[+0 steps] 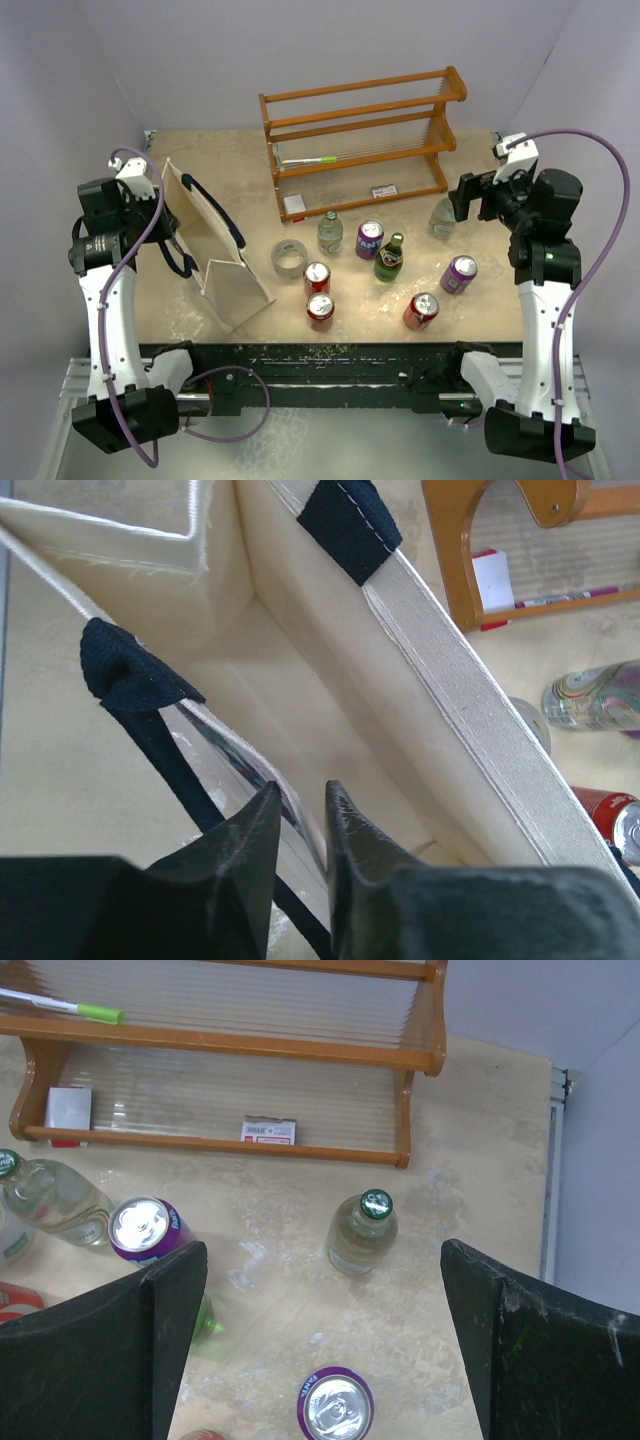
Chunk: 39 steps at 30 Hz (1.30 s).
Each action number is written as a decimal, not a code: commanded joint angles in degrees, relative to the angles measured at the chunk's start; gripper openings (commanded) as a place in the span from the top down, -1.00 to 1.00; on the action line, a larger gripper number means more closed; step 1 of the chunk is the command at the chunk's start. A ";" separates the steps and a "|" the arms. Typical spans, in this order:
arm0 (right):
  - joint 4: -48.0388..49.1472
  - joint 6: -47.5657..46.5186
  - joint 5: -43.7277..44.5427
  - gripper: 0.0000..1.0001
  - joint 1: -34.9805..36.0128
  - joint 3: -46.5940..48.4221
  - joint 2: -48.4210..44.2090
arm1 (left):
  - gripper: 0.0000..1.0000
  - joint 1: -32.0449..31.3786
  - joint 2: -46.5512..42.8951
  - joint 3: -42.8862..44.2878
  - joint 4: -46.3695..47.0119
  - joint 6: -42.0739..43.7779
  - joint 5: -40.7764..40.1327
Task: Place the beverage into the canvas bag
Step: Adjust the canvas bag at the center of the board.
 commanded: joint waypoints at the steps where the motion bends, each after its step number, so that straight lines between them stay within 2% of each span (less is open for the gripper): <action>1: 2.79 -0.10 -1.57 -1.00 -0.32 2.61 2.28 | 0.71 0.23 2.91 4.62 -3.22 6.42 5.27; 6: 3.32 0.09 -2.18 -1.00 -0.32 3.92 5.35 | 0.99 -1.81 8.02 9.67 -10.26 13.18 9.26; 13: 2.42 -0.39 -6.05 -1.00 -0.32 6.28 8.84 | 1.00 -6.29 10.45 12.78 -14.21 22.95 10.01; 21: 3.08 -2.75 -8.83 -1.00 0.92 5.53 10.01 | 1.00 -9.50 16.67 19.42 -18.60 28.67 14.16; 30: 0.94 -11.28 -5.75 -1.00 9.49 4.29 11.18 | 1.00 -10.33 23.75 25.27 -23.84 36.25 15.74; 36: -0.72 -15.86 -9.61 -1.00 14.12 2.17 11.89 | 0.72 -10.41 24.56 25.14 -23.23 35.13 14.28; 39: -0.98 -17.30 -12.68 -1.00 15.49 1.55 12.37 | 0.49 -10.42 24.00 25.24 -22.27 34.28 13.17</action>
